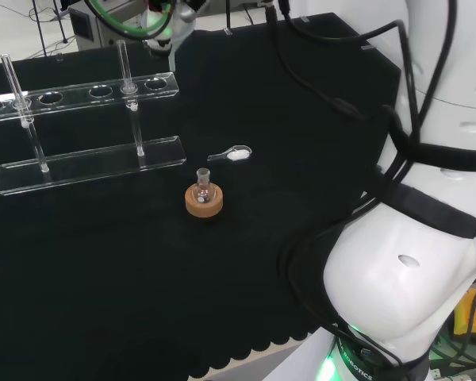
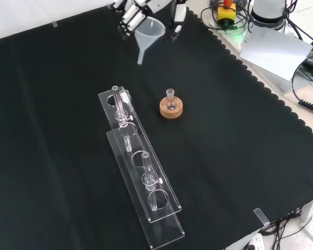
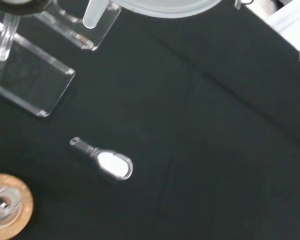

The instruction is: Place the funnel on the round-bottom flask.

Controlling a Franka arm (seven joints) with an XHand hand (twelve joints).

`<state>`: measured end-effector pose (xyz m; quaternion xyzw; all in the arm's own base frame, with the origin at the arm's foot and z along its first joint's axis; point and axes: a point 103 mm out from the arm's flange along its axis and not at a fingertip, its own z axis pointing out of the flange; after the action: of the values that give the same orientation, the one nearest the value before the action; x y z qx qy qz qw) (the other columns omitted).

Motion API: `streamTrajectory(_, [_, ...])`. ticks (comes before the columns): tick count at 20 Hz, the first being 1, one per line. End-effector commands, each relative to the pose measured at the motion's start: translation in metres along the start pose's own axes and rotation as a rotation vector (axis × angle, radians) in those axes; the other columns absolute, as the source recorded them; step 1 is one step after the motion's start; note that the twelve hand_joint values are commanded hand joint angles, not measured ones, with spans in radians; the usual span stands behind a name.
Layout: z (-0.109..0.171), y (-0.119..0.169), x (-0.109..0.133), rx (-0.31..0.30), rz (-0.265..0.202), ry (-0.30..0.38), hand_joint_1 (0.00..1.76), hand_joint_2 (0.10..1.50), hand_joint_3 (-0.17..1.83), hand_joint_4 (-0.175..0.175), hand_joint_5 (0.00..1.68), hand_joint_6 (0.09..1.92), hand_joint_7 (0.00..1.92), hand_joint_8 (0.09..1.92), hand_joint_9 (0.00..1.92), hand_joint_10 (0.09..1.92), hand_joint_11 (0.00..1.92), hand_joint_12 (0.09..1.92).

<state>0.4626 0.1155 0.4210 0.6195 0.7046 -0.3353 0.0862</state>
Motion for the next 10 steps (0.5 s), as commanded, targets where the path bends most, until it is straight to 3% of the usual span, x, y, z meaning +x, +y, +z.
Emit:
streamTrajectory(1, [0.032, -0.034, 0.024, 0.028, 0.021, 0.012, 0.8, 0.71, 0.67, -0.008, 0.69, 0.78, 0.75, 0.61, 1.07, 0.41, 0.49, 1.33])
streamTrajectory(10, [0.075, -0.034, 0.044, 0.11, 0.001, 0.038, 0.8, 0.71, 0.68, -0.008, 0.69, 0.79, 0.75, 0.61, 1.07, 0.41, 0.5, 1.33])
